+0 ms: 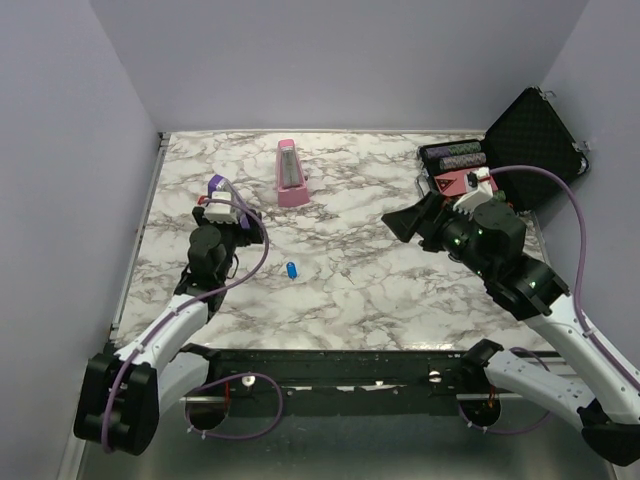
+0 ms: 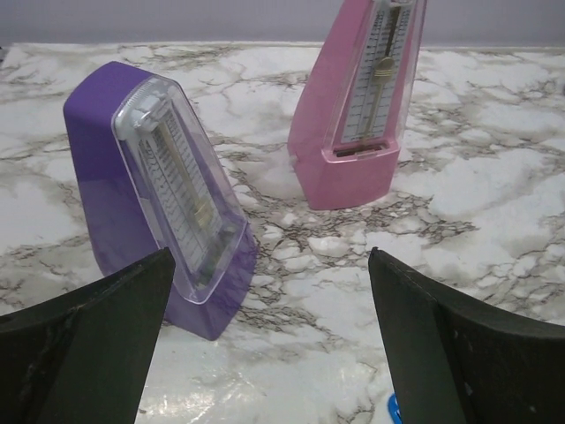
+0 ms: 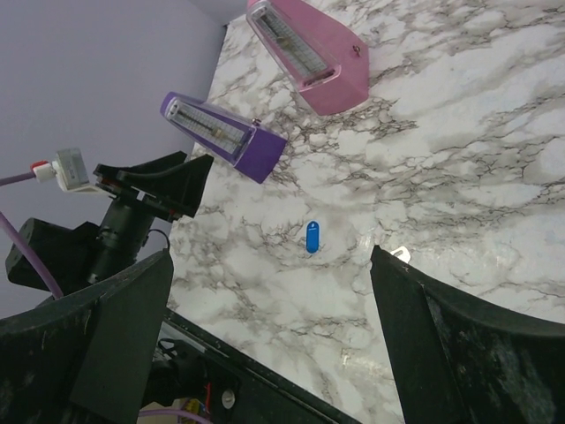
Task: Remove the keys from the keyring
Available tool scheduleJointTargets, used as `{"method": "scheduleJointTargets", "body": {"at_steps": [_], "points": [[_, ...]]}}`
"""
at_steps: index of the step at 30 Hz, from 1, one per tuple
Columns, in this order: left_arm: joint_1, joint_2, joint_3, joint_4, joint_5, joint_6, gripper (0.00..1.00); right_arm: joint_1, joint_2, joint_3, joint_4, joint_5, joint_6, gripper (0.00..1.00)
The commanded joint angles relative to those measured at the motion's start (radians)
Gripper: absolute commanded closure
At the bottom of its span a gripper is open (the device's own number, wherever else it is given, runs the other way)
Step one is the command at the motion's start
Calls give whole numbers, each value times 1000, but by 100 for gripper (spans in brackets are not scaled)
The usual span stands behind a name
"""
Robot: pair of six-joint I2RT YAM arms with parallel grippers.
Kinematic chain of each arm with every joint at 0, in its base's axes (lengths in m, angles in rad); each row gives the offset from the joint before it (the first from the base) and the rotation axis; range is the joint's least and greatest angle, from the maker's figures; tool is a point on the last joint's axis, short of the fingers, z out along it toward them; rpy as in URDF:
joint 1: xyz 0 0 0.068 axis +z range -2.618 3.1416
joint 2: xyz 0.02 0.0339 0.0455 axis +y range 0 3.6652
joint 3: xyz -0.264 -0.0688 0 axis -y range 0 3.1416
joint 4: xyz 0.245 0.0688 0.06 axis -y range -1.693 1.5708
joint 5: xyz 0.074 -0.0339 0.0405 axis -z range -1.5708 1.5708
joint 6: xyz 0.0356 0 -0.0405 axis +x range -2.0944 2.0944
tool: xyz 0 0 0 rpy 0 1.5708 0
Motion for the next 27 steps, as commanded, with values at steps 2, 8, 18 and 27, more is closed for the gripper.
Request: {"method": "scheduleJointTargets", "body": {"at_steps": [2, 8, 18, 27], "points": [[11, 25, -24, 78, -151, 205, 1, -5, -7, 14, -23, -17, 8, 0], [78, 56, -102, 120, -119, 113, 1, -6, -47, -1, -34, -7, 14, 0], [216, 187, -32, 220, 33, 157, 1, -5, -22, 45, -58, -23, -2, 0], [244, 301, -144, 557, 104, 146, 1, -6, -22, 57, -112, -18, 8, 0]]}}
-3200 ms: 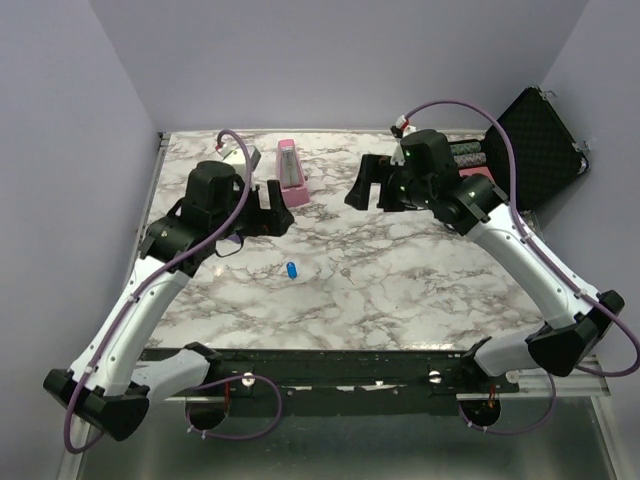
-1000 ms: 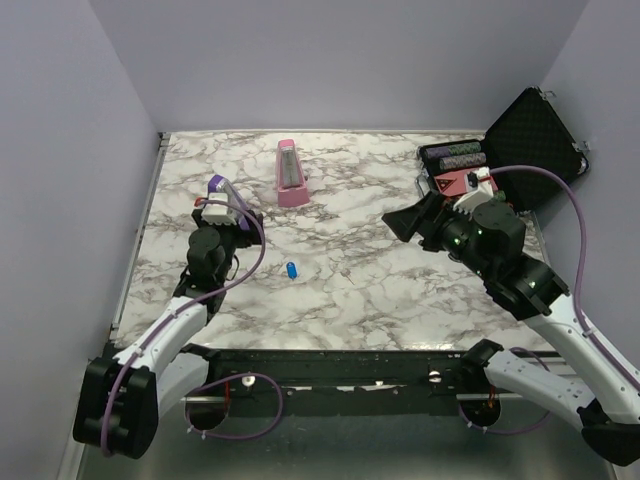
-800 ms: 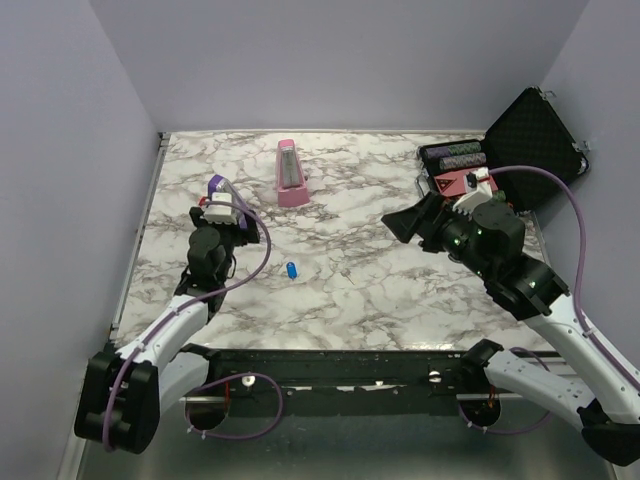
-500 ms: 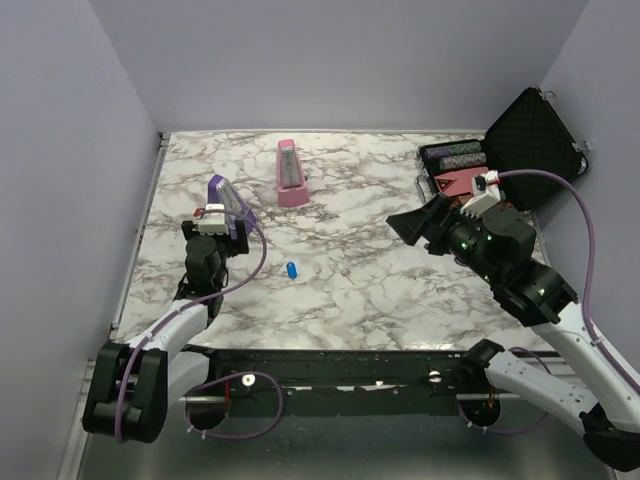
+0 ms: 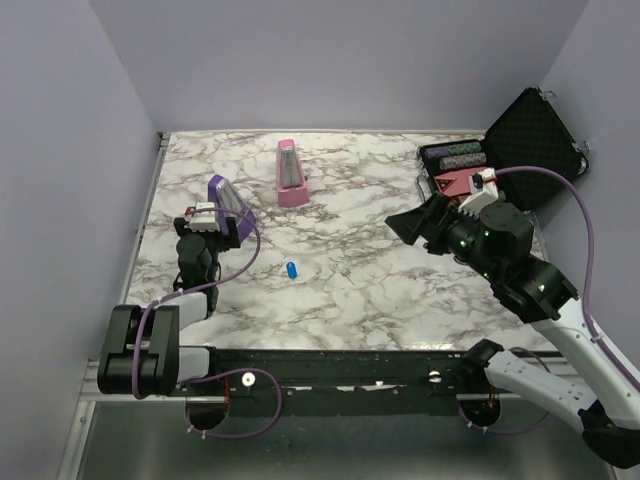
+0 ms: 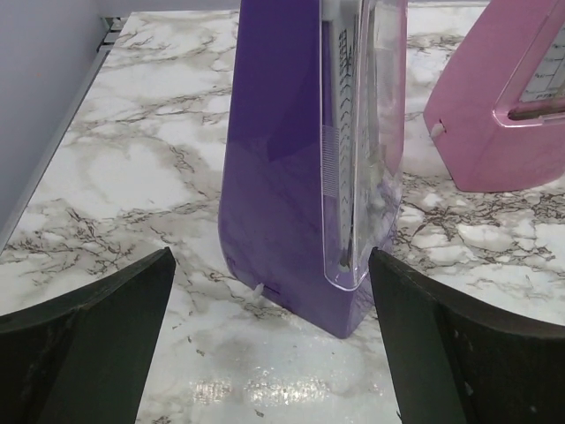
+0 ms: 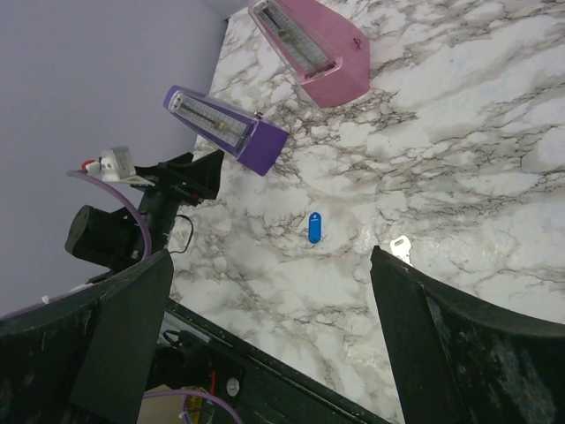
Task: Remove the keys from the keyring
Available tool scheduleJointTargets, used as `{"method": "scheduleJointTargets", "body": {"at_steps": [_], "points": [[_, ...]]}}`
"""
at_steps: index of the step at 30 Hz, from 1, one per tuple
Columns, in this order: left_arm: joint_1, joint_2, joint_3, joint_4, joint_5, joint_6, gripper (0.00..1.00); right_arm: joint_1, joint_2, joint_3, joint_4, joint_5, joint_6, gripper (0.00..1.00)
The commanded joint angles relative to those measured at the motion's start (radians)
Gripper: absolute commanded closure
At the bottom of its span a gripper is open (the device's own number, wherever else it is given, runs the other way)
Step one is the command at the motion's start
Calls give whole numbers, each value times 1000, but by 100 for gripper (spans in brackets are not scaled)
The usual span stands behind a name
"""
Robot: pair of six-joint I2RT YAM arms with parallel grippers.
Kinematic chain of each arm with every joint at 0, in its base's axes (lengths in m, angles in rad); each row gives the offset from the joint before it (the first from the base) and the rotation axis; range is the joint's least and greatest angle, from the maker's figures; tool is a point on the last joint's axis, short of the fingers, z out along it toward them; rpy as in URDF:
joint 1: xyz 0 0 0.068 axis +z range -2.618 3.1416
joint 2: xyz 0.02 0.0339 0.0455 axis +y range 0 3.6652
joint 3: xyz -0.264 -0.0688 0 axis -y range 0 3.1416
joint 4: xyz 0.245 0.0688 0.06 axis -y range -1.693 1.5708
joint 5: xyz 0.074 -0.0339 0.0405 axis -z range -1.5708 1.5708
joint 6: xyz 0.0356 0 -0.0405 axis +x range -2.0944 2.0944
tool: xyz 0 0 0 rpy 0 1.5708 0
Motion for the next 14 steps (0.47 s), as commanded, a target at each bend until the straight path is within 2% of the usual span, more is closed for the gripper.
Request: {"method": "scheduleJointTargets", "body": {"at_steps": [1, 14], "points": [[11, 12, -28, 158, 61, -6, 1, -5, -7, 20, -57, -1, 0, 0], [11, 7, -32, 165, 56, -9, 1, -5, -21, -17, -37, 16, 28, 0]]}}
